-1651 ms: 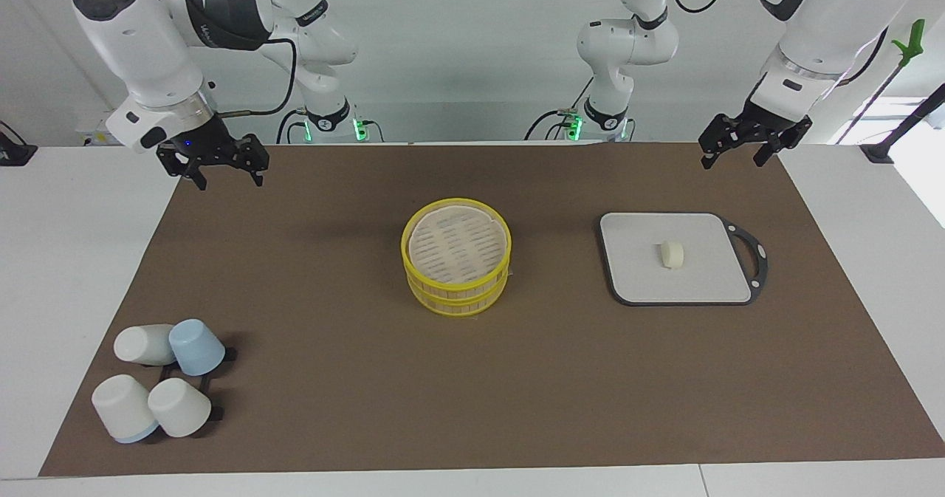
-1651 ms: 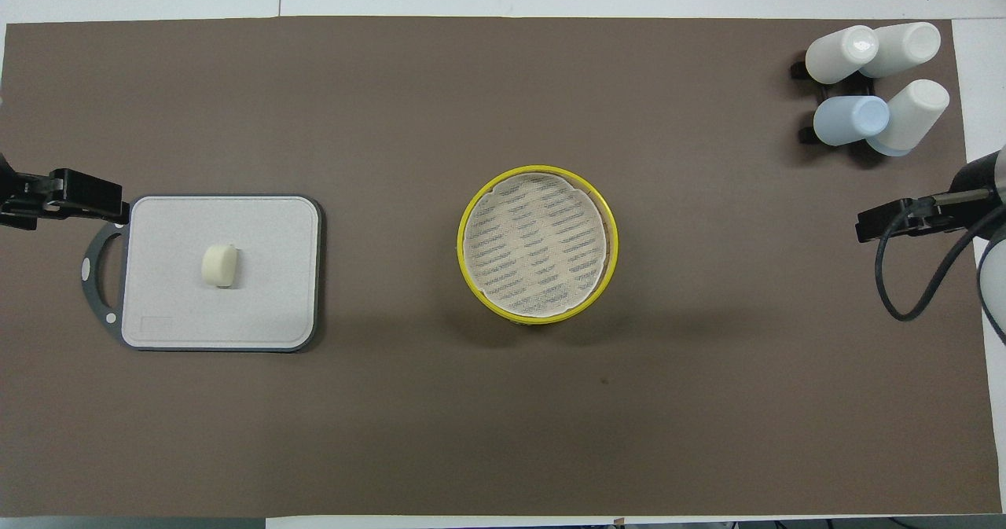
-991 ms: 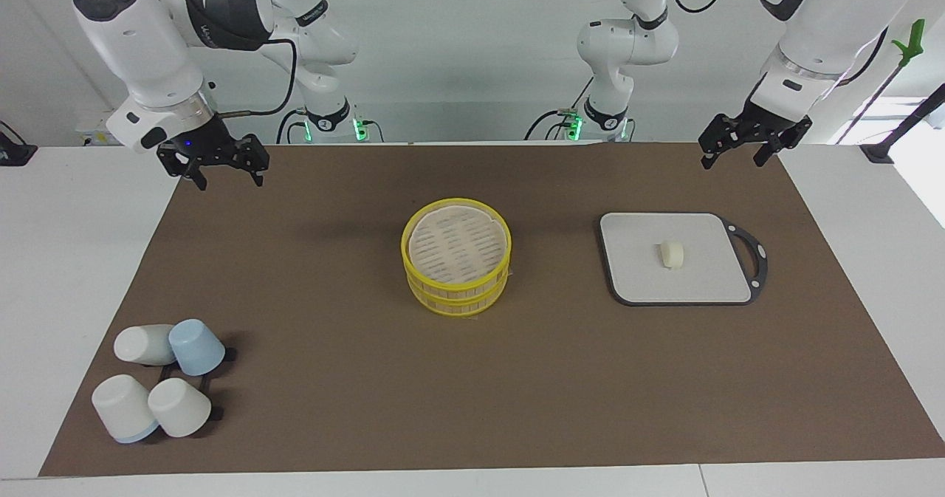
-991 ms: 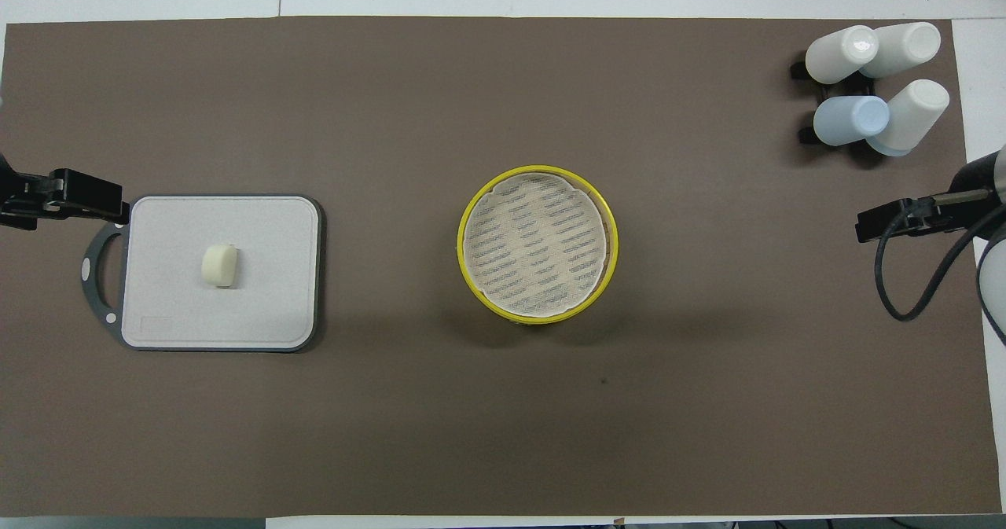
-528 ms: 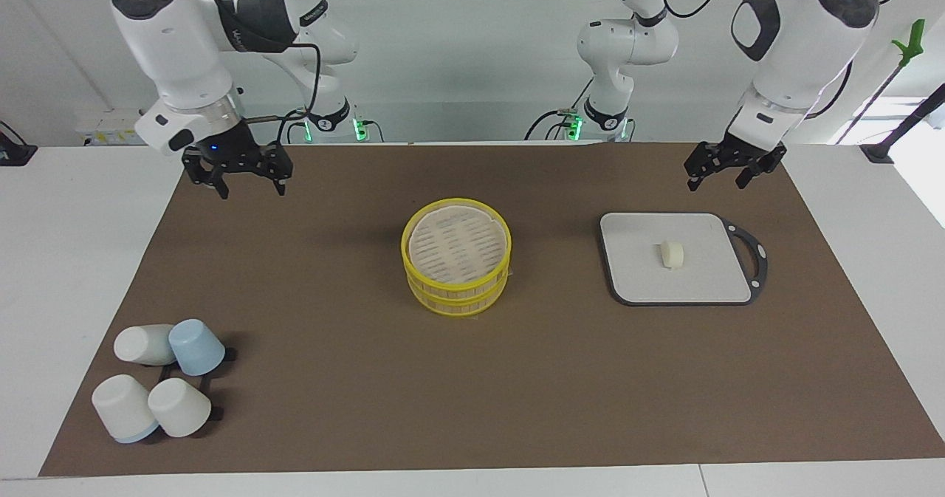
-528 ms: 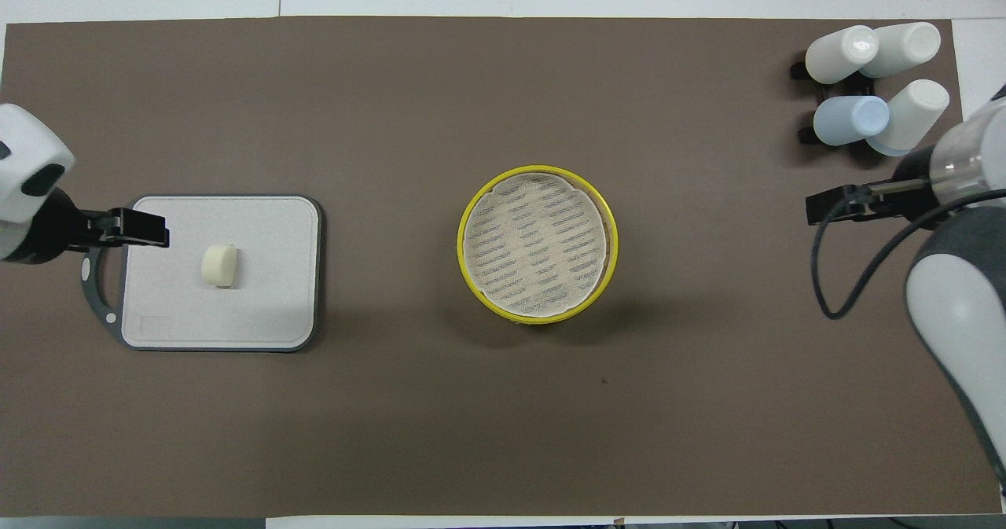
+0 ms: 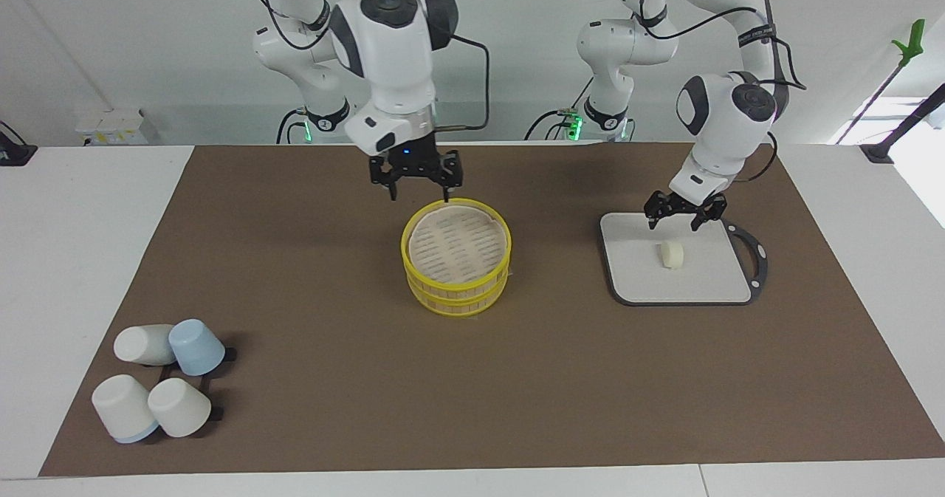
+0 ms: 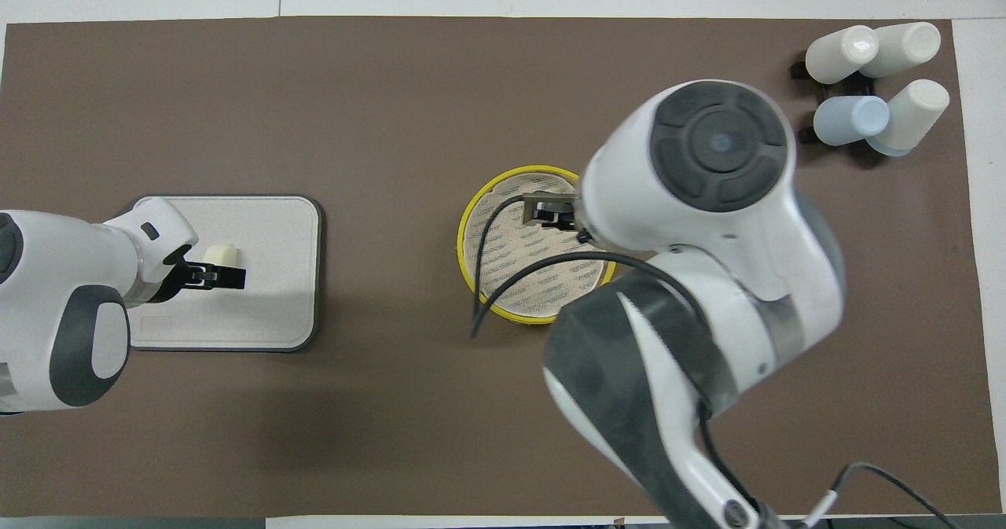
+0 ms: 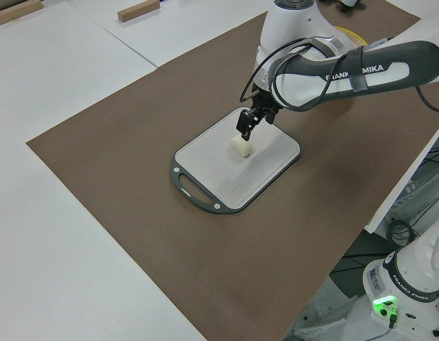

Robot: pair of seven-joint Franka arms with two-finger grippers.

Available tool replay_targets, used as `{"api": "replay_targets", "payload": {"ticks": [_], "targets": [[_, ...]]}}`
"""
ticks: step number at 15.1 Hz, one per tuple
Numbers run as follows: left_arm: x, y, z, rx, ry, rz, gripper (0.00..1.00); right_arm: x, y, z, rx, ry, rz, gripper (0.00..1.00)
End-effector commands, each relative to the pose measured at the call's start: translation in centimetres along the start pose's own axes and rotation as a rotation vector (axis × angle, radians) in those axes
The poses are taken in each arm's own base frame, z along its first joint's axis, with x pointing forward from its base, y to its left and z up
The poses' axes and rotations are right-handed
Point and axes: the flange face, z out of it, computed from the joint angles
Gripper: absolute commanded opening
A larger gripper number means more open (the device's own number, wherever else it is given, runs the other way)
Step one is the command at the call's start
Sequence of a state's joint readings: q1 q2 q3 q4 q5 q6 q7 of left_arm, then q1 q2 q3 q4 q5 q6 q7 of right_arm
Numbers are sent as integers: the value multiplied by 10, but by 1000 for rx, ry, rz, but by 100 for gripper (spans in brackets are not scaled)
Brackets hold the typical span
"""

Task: Place bun in steamer
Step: 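Reach the left gripper to the white bun while the right gripper grasps the lid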

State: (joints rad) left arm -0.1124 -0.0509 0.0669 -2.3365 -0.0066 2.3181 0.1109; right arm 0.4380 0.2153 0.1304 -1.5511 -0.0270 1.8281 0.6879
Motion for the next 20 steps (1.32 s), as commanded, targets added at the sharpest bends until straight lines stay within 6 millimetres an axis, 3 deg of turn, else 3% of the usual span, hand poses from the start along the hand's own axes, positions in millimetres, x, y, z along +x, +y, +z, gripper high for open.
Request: {"api": "replay_targets", "payload": {"ticks": [1, 6, 7, 8, 11, 13, 15, 18, 20], "targets": [[5, -2, 27, 17, 23, 32, 100, 12, -41, 21, 0, 2, -2, 100], [6, -10, 44, 24, 43, 82, 98, 14, -87, 64, 12, 2, -8, 100], [5, -10, 48, 23, 38, 82, 94, 17, -92, 71, 17, 2, -11, 100], [5, -10, 48, 23, 38, 83, 87, 18, -94, 77, 17, 1, -13, 100], [5, -10, 49, 23, 37, 80, 38, 12, -106, 90, 11, 9, -35, 100], [6, -10, 49, 24, 40, 75, 25, 5, -118, 99, 13, 20, -42, 100], [7, -10, 48, 24, 40, 71, 23, 2, -121, 109, -7, 26, -40, 100], [14, -12, 40, 23, 42, 56, 23, 1, -123, 110, -4, 40, -16, 71], [25, -12, 28, 20, 18, 31, 20, -2, -123, 115, -13, 31, -17, 57]]}}
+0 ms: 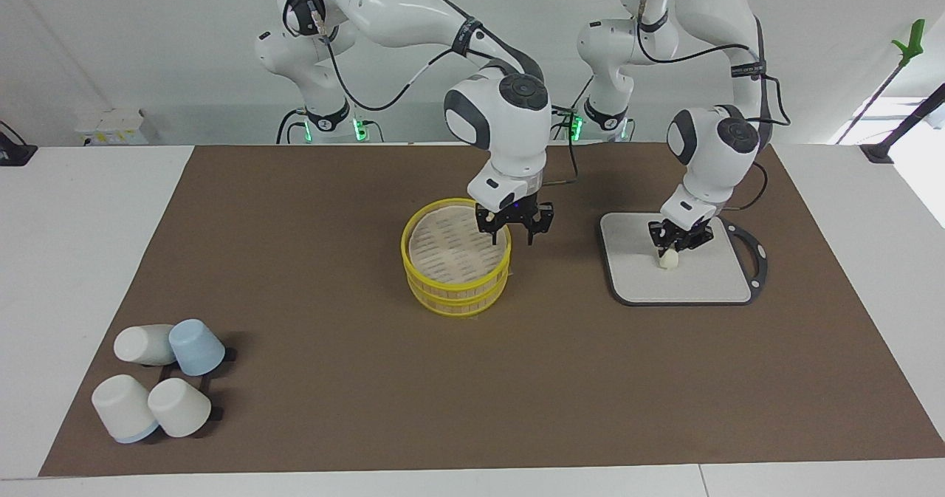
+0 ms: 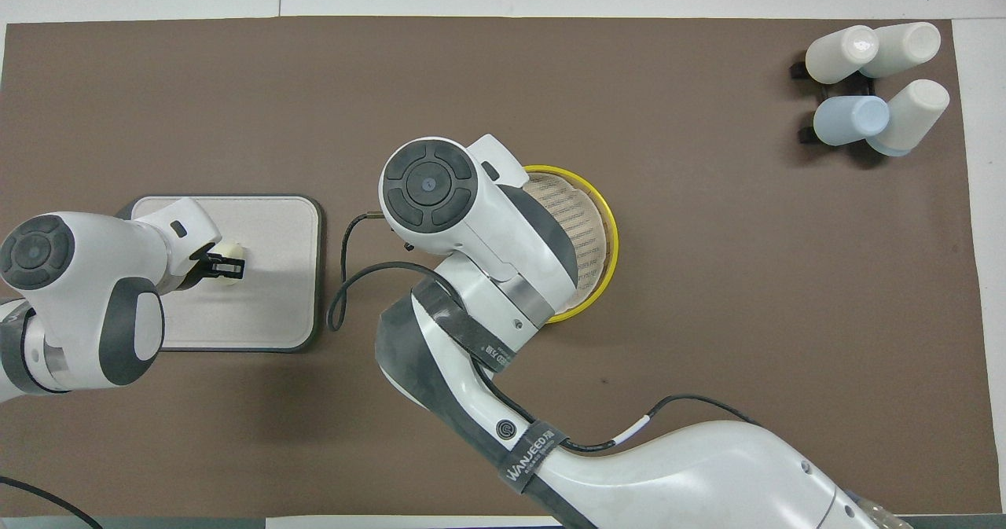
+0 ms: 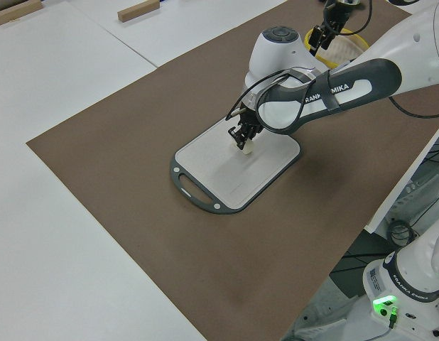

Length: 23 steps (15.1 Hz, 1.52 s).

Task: Place bun in steamer
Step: 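Lift the bun with the left gripper while the right gripper lifts the lid away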

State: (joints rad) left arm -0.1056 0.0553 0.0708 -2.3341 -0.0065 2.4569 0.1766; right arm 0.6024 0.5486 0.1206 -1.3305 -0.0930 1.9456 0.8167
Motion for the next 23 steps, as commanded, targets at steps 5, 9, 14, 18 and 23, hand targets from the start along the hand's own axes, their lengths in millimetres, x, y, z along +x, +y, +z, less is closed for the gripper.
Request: {"api": "replay_targets", "payload": {"ticks": [5, 9, 14, 18, 23], "targets": [[54, 1, -90, -24, -88, -111, 18, -3, 0, 20, 0, 17, 13, 56], [70, 18, -167, -48, -128, -166, 16, -4, 1, 20, -3, 15, 15, 52], [72, 39, -188, -45, -104, -219, 16, -4, 3, 12, -65, 49, -27, 0], [72, 43, -189, -45, -102, -213, 16, 22, 28, -26, -84, 62, -57, 0], [78, 90, -194, -45, -78, -270, 16, 103, 181, -109, -22, 55, -67, 0]]}}
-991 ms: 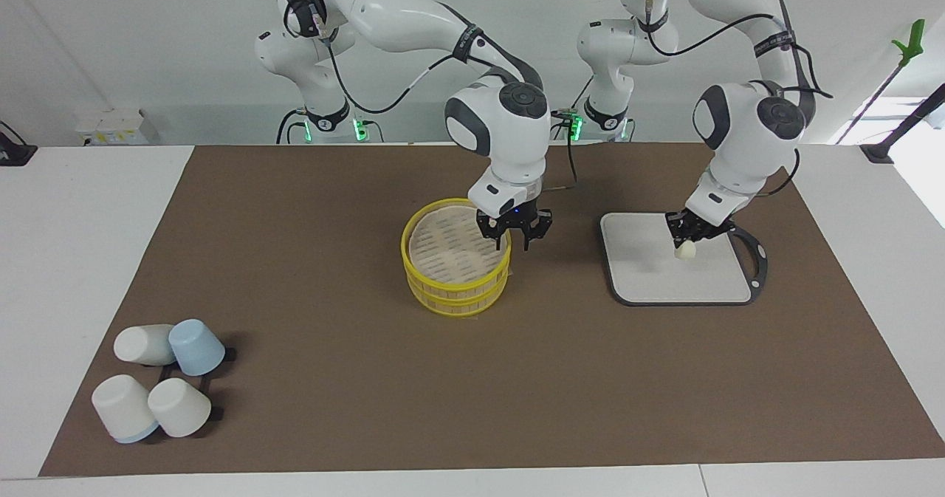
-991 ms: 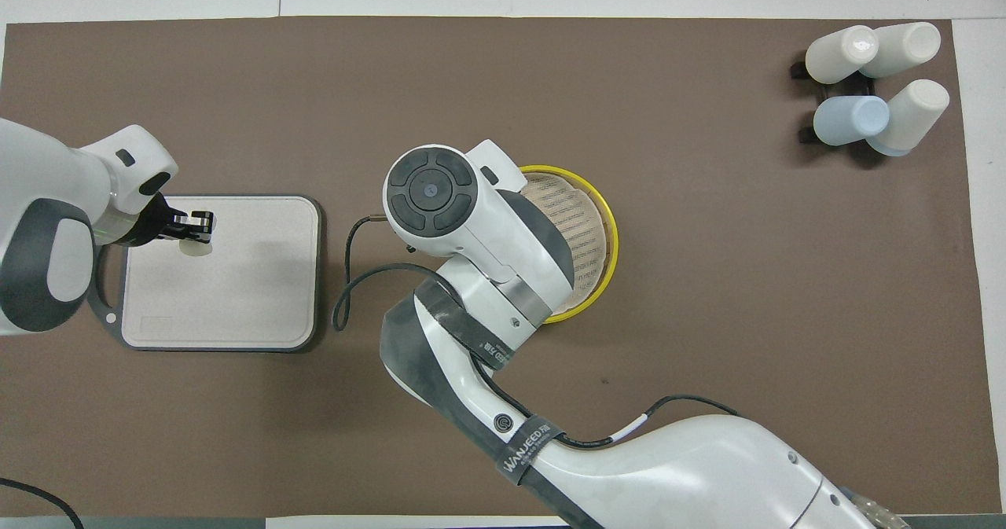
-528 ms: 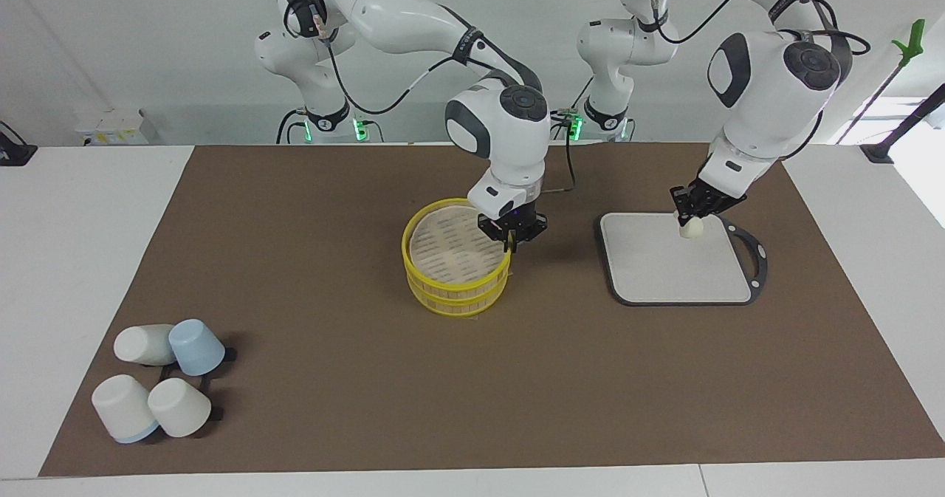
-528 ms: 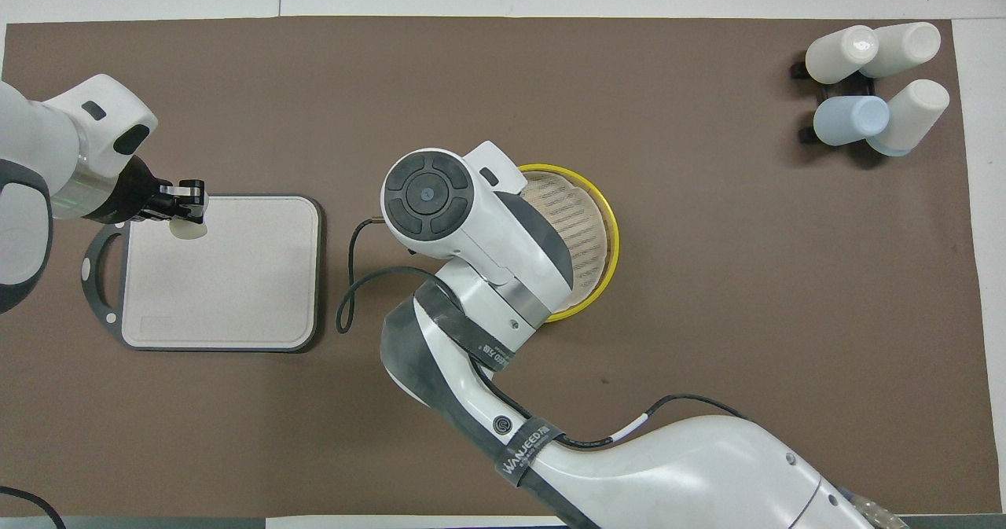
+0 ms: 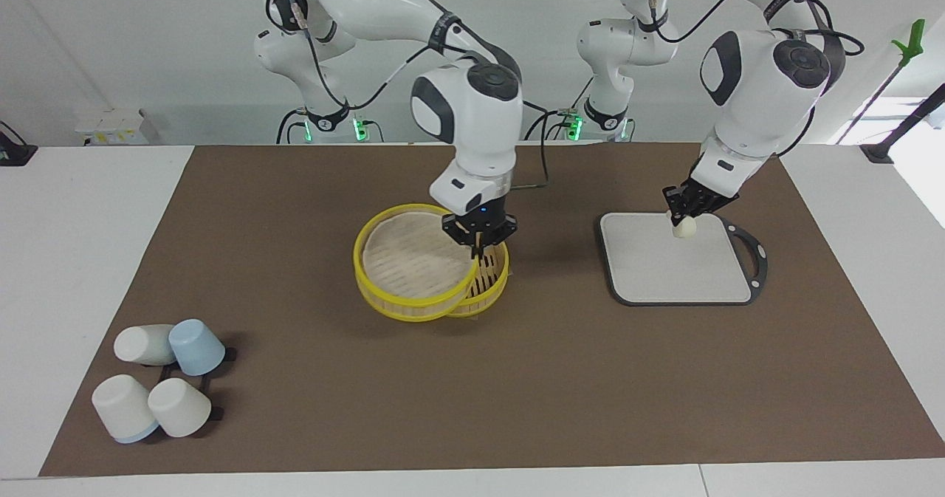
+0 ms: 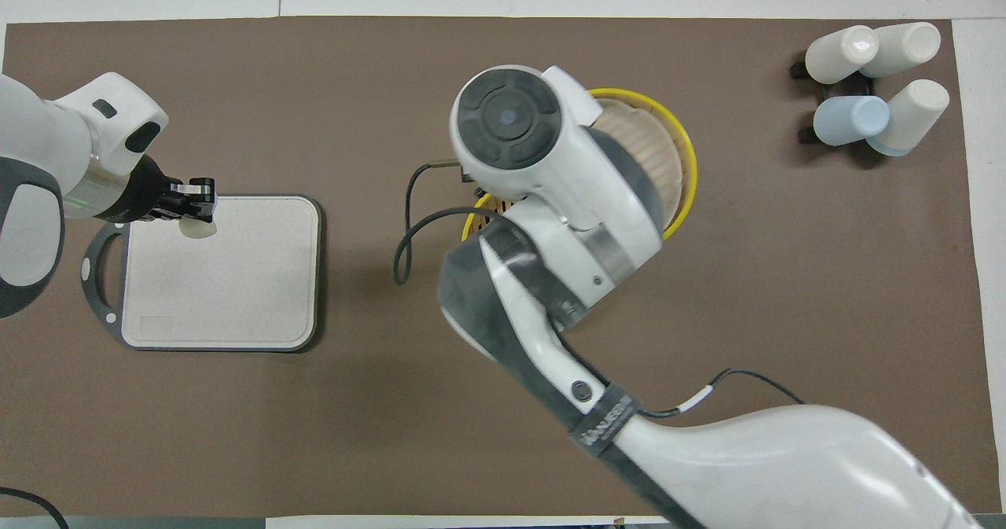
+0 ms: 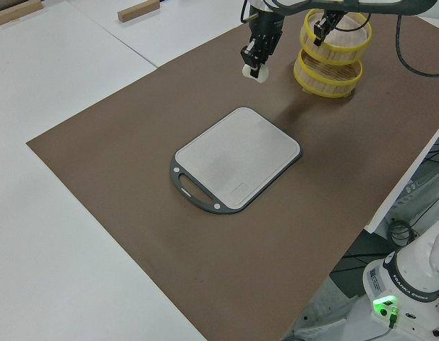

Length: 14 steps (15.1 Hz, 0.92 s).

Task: Place bun in steamer
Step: 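Lift the bun with the left gripper while the right gripper lifts the lid away, then carry the bun over the open steamer and release it with the left gripper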

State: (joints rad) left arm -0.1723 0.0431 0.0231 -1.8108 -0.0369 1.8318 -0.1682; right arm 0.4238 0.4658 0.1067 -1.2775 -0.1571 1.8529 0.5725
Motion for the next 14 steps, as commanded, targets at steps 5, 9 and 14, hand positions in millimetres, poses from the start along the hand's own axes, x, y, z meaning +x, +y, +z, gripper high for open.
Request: {"api": "replay_targets", "payload": {"ticks": [5, 9, 14], "targets": [[-44, 199, 16, -62, 97, -132, 16, 55, 209, -34, 24, -51, 30, 0], [-63, 297, 67, -109, 139, -142, 16, 60, 274, -23, 32, -101, 129, 0], [-94, 355, 121, -123, 143, -117, 16, 52, 301, -11, 66, -113, 112, 0]]}}
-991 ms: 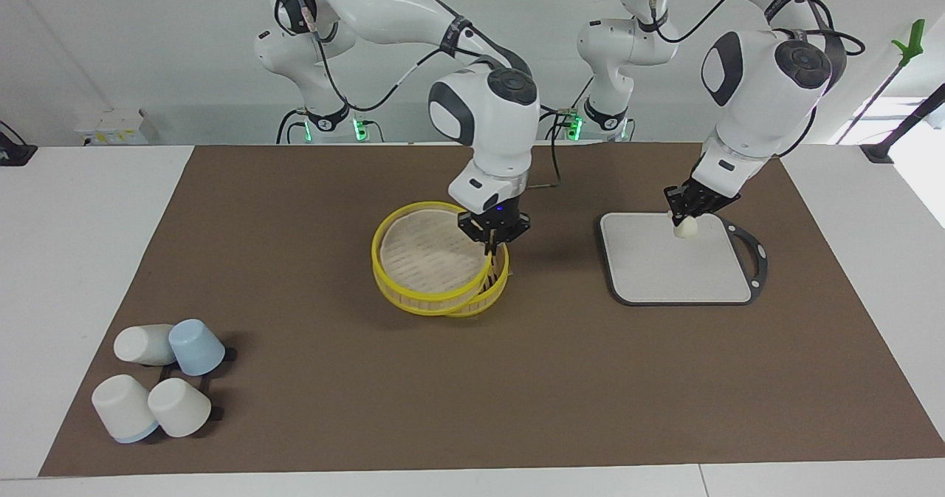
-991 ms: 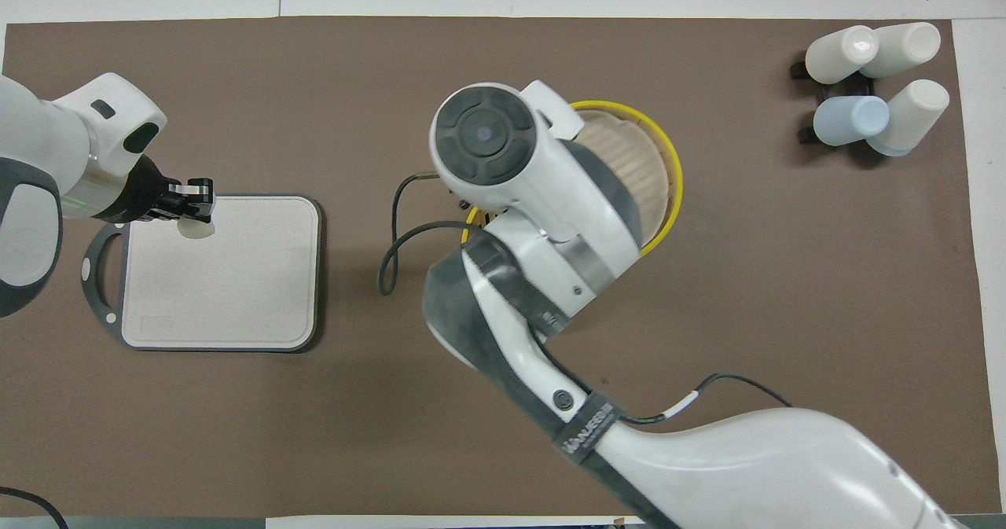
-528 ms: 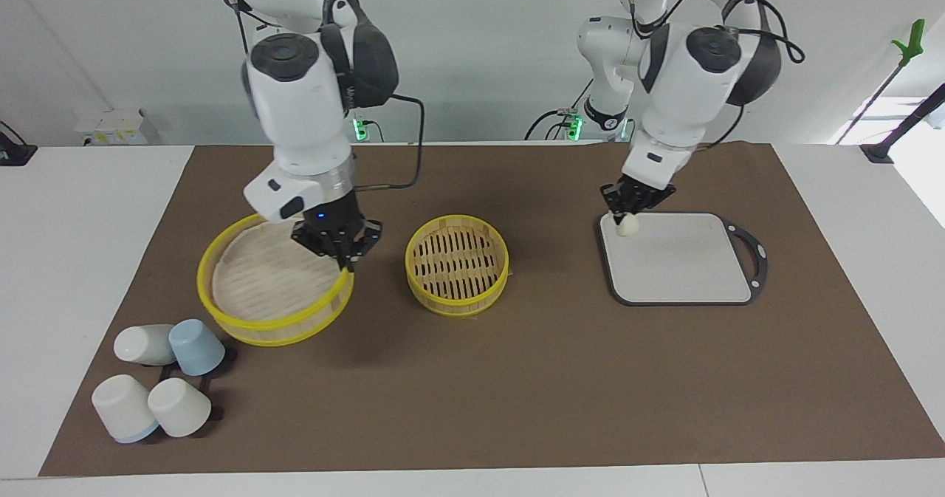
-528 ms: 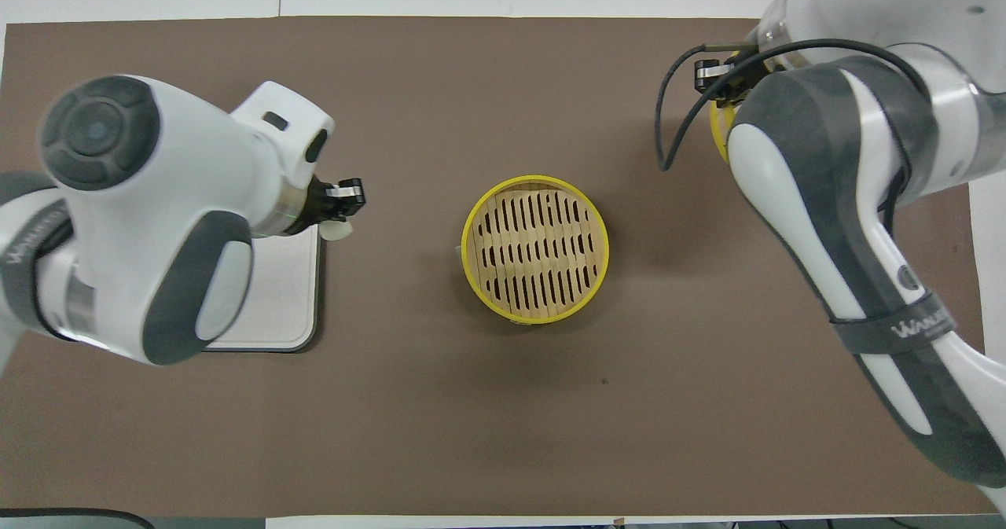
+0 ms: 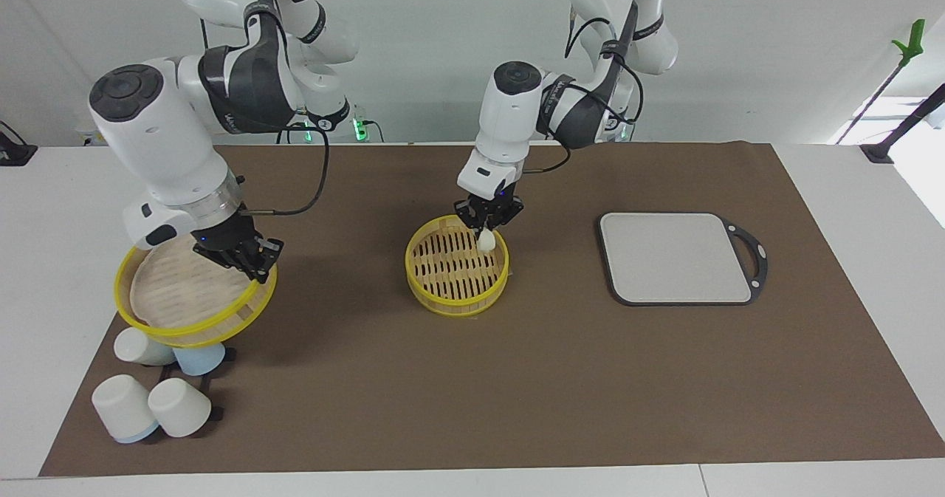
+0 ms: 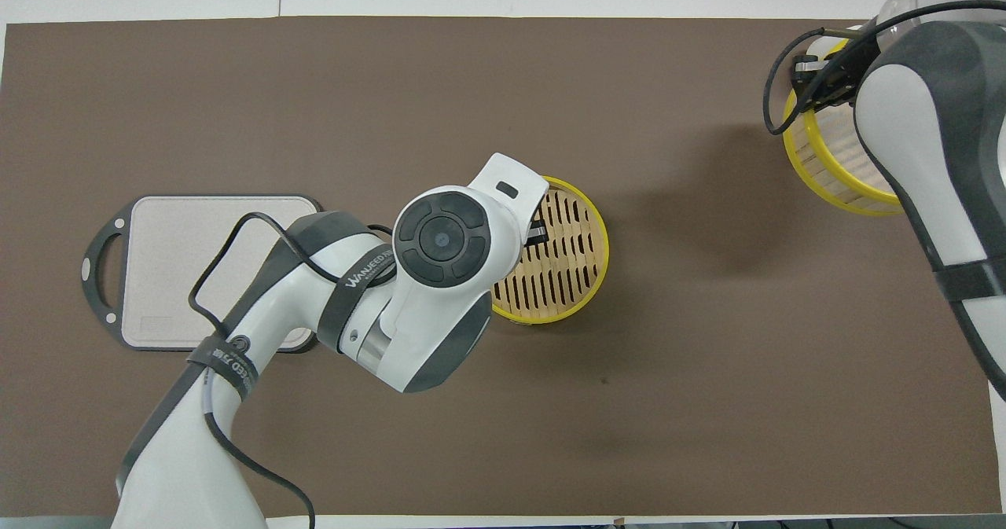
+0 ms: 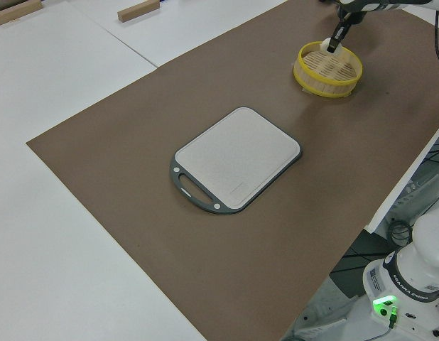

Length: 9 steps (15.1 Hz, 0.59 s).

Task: Place bun in steamer
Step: 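Carry the bun over the open steamer and release it with the left gripper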

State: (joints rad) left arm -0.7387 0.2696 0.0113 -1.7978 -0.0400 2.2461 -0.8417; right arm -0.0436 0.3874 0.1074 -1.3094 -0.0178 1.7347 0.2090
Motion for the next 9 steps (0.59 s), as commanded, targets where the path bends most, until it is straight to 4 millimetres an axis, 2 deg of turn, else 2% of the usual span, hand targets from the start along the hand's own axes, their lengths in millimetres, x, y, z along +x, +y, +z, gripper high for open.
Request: {"api": "replay_targets", "payload": {"ticks": [1, 5, 6, 7, 8, 9], "targets": [[-12, 25, 37, 11, 4, -6, 16, -14, -2, 3, 16, 4, -24, 0], [-19, 31, 72, 22, 5, 12, 20, -20, -5, 14, 19, 26, -27, 0], [-28, 37, 76, 17, 6, 24, 25, -21, -6, 14, 19, 28, -28, 0], [-31, 37, 79, 17, 5, 25, 34, -21, -6, 14, 19, 26, -28, 0], [-32, 36, 81, 19, 4, 22, 49, -21, -6, 14, 18, 25, -28, 0], [-32, 36, 81, 21, 4, 8, 70, -21, -7, 14, 18, 25, -30, 0]]}}
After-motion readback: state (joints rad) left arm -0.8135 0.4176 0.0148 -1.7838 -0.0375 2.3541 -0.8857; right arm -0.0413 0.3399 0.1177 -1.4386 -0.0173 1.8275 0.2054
